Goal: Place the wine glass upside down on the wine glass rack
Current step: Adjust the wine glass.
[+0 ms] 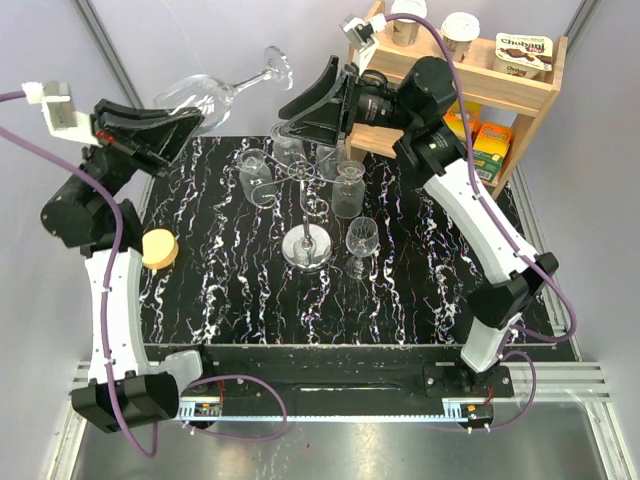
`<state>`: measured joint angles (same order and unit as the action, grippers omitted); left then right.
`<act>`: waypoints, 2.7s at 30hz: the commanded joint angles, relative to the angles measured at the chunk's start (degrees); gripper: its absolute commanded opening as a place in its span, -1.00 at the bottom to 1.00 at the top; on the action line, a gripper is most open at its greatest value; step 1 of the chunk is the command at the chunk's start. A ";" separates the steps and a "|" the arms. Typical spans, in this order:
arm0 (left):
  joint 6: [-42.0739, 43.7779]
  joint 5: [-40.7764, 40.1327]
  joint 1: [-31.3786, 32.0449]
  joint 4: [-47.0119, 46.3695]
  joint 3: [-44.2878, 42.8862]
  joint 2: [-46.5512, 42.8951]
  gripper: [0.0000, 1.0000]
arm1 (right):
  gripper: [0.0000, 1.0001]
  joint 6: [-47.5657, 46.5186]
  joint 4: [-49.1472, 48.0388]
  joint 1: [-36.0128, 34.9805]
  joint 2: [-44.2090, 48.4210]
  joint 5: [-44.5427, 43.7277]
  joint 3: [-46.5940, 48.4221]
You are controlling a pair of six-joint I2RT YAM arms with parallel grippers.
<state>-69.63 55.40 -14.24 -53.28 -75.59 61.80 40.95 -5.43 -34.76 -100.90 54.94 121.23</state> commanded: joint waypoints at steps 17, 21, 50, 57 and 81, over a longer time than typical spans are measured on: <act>5.47 -2.84 8.52 2.66 -8.53 5.79 -1.00 | 0.65 -25.24 26.80 -6.55 -0.79 -15.48 13.16; 6.69 -1.52 11.42 0.55 -6.68 6.23 -1.00 | 0.64 -18.46 20.82 -6.63 -0.43 -11.52 11.40; 3.97 1.64 20.48 -20.02 8.18 3.42 -1.00 | 0.64 -16.43 19.23 0.40 -5.71 -15.91 12.01; 2.92 1.30 20.92 -20.64 7.74 2.97 -1.00 | 0.66 0.97 8.53 3.91 -4.05 -18.70 6.50; -7.71 -5.03 15.38 -26.78 -5.62 9.92 -1.00 | 0.60 3.79 13.78 -0.12 -7.55 -25.14 14.90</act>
<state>-70.37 53.19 0.80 -65.45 -76.58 73.17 44.53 5.43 -34.37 -105.97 36.14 135.11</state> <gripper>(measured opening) 0.148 0.789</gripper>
